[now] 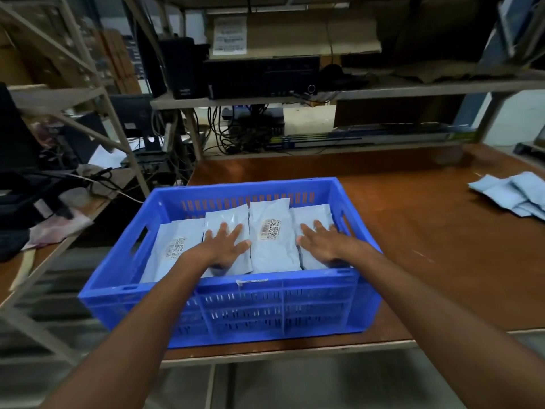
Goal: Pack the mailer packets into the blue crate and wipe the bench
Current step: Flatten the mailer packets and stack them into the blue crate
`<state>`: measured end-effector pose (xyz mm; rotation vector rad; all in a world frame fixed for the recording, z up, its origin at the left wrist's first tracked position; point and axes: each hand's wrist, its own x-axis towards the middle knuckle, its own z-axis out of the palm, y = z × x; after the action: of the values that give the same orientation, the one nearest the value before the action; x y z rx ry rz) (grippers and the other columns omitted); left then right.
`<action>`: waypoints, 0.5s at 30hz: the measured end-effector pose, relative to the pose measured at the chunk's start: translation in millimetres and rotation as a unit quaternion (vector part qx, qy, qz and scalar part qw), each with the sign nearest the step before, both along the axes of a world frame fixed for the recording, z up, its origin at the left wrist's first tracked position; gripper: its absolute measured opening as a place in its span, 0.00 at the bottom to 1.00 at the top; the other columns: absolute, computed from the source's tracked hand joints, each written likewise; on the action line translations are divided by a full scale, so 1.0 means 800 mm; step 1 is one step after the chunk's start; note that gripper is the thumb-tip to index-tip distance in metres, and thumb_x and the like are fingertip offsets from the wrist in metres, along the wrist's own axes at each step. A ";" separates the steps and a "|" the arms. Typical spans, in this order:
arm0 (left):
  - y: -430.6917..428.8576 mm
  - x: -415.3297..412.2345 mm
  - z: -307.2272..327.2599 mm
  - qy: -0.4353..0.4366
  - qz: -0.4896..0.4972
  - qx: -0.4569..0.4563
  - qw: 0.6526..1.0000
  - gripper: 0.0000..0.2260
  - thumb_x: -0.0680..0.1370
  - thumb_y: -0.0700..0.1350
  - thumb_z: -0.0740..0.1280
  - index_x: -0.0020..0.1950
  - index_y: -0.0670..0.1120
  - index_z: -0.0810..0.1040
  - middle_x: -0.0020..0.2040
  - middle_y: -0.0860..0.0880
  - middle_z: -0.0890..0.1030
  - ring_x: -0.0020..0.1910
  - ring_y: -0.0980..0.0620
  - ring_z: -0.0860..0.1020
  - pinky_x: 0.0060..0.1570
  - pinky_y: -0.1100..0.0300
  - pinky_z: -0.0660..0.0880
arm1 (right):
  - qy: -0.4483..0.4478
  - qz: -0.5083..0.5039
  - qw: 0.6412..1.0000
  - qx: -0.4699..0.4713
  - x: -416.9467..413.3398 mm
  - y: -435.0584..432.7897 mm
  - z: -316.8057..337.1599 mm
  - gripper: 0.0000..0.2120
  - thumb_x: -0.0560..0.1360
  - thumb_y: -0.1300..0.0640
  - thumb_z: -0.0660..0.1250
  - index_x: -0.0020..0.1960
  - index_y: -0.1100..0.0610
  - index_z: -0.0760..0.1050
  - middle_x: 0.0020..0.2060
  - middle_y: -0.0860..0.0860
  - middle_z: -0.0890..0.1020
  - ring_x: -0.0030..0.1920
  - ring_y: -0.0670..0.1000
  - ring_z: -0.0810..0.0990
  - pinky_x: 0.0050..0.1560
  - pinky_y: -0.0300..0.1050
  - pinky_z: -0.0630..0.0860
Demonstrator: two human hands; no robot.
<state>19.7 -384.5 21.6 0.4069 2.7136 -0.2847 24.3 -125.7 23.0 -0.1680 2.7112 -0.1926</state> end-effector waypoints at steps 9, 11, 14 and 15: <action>0.067 -0.037 0.048 0.213 0.054 0.266 0.939 0.31 0.81 0.63 0.52 0.79 0.48 0.58 0.79 0.39 0.57 0.77 0.38 0.56 0.74 0.41 0.58 | 0.404 -0.004 0.901 -0.158 -0.006 0.099 0.106 0.18 0.77 0.55 0.64 0.66 0.55 0.76 0.64 0.52 0.79 0.63 0.55 0.77 0.65 0.52 0.73; 0.138 -0.032 0.071 0.258 -0.009 0.329 0.908 0.27 0.82 0.59 0.56 0.77 0.46 0.64 0.76 0.40 0.65 0.75 0.40 0.62 0.72 0.44 0.61 | 0.416 -0.028 0.894 -0.164 -0.006 0.151 0.114 0.17 0.77 0.56 0.64 0.65 0.54 0.76 0.63 0.52 0.80 0.62 0.54 0.77 0.65 0.54 0.73; 0.269 -0.026 0.079 0.250 -0.095 0.374 0.888 0.23 0.82 0.55 0.61 0.73 0.45 0.69 0.70 0.42 0.71 0.69 0.43 0.70 0.69 0.47 0.66 | 0.385 -0.084 0.908 -0.143 -0.001 0.244 0.093 0.17 0.78 0.59 0.62 0.66 0.54 0.75 0.62 0.53 0.80 0.62 0.54 0.78 0.64 0.54 0.74; 0.317 -0.024 0.073 0.230 -0.117 0.369 0.893 0.23 0.80 0.56 0.61 0.72 0.46 0.70 0.69 0.43 0.72 0.68 0.42 0.71 0.67 0.47 0.68 | 0.363 -0.109 0.916 -0.130 0.003 0.279 0.076 0.18 0.78 0.59 0.62 0.67 0.53 0.75 0.61 0.54 0.81 0.61 0.55 0.78 0.63 0.53 0.74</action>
<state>0.3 -131.3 79.9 0.9830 3.1507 0.7141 26.4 97.6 83.9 -0.0034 3.4333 -0.6802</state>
